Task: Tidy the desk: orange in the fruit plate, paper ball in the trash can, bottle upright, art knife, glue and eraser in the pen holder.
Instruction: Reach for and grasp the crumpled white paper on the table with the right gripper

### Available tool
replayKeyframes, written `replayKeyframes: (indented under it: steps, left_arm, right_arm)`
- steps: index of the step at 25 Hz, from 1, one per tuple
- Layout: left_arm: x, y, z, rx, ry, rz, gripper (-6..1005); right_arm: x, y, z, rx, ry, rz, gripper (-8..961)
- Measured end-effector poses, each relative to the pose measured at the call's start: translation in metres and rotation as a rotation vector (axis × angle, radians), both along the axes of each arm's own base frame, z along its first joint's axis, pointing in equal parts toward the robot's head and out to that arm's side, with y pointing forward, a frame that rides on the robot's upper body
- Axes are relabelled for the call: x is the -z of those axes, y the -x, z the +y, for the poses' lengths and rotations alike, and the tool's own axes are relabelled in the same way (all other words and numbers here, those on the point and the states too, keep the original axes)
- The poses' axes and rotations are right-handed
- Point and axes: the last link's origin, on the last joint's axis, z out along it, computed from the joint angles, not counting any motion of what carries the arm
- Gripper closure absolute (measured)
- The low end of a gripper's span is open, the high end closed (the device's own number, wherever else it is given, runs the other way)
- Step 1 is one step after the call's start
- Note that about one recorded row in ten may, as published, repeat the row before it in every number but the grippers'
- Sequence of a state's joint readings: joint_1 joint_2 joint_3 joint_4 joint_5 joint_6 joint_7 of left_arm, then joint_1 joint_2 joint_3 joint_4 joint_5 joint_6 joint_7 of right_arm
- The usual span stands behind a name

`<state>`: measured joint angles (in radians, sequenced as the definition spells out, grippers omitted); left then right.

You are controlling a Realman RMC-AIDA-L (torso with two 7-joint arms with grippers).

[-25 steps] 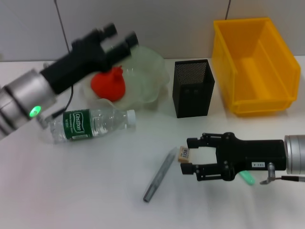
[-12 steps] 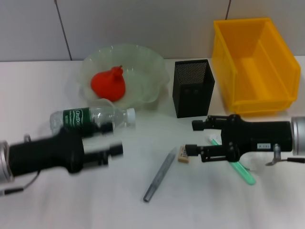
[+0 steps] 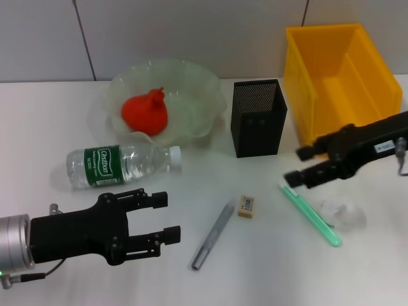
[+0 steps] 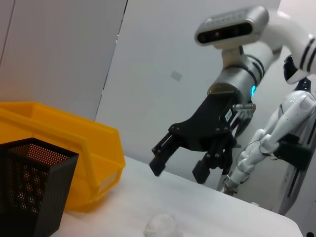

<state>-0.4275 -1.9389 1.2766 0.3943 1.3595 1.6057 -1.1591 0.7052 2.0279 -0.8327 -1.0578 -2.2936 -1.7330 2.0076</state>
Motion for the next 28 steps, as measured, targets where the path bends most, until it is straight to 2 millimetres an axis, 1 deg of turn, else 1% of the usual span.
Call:
replayKeyframes:
  steps: [4, 6, 9, 13, 17, 22, 28]
  left_arm:
    - [0.0, 0.0, 0.001, 0.003, -0.003, 0.003, 252]
    - [0.001, -0.001, 0.002, 0.004, -0.006, 0.006, 252]
    - [0.003, -0.002, 0.003, 0.0, -0.008, 0.008, 253]
    - [0.006, -0.002, 0.004, -0.008, -0.01, 0.009, 253]
    - [0.008, -0.001, 0.004, -0.016, -0.015, 0.017, 254]
    - [0.01, 0.0, 0.002, -0.018, -0.008, 0.024, 255]
    - [0.013, 0.005, 0.0, -0.019, 0.005, 0.054, 256]
  right_arm:
    - [-0.011, 0.005, 0.008, 0.05, 0.029, -0.207, 163]
    - [-0.013, 0.003, 0.011, 0.065, 0.03, -0.299, 163]
    - [-0.01, -0.001, 0.013, 0.059, 0.037, -0.43, 163]
    - [0.0, -0.005, 0.013, 0.021, 0.047, -0.551, 163]
    - [0.009, -0.011, 0.016, -0.005, 0.035, -0.605, 163]
    - [0.025, -0.013, 0.015, -0.043, 0.052, -0.62, 164]
    - [0.042, -0.021, 0.015, -0.058, 0.076, -0.638, 164]
